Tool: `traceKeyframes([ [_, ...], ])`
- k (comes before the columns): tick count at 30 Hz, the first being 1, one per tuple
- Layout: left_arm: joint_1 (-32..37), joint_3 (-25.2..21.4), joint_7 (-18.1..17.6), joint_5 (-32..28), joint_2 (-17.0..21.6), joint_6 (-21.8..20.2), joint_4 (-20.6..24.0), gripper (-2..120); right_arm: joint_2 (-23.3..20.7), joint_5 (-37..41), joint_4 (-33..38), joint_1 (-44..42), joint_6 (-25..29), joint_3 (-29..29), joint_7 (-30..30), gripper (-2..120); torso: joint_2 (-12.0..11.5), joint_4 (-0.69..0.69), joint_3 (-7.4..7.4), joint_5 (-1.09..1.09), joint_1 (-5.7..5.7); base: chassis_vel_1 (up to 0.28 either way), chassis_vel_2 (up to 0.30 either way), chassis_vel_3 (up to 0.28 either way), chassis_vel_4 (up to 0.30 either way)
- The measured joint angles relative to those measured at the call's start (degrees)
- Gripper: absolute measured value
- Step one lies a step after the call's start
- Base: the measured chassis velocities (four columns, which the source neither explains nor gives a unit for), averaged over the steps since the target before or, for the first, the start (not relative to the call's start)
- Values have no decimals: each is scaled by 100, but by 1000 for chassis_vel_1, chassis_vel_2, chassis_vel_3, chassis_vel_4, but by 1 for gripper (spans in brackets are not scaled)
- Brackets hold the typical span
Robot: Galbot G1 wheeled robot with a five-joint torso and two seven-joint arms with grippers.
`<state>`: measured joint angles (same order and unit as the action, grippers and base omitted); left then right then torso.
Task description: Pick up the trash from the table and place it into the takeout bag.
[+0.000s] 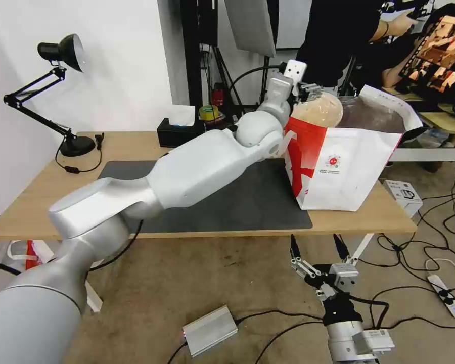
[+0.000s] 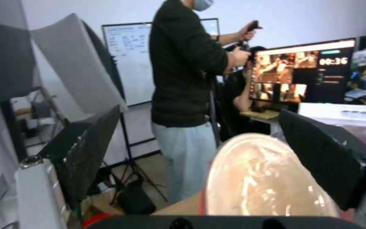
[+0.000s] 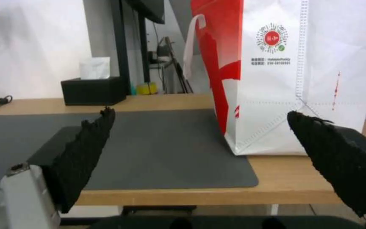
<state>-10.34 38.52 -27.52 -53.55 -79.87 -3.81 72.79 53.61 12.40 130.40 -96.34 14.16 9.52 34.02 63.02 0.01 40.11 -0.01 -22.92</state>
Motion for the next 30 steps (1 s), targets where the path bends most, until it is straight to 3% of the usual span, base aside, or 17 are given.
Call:
traceKeyframes([
  [8,324,-16,-275,650,309,426,393,100,0,0,0,0,0,0,0,100,0,0,0,0,0,0,0,0,0],
  [23,1266,-538,-718,1046,1209,417,1665,100,0,0,0,0,0,0,0,100,0,-1,0,0,0,0,0,0,0],
  [30,1735,-790,-869,1365,1407,411,2063,100,0,0,0,0,0,0,0,100,0,-2,-1,0,1,0,0,0,0],
])
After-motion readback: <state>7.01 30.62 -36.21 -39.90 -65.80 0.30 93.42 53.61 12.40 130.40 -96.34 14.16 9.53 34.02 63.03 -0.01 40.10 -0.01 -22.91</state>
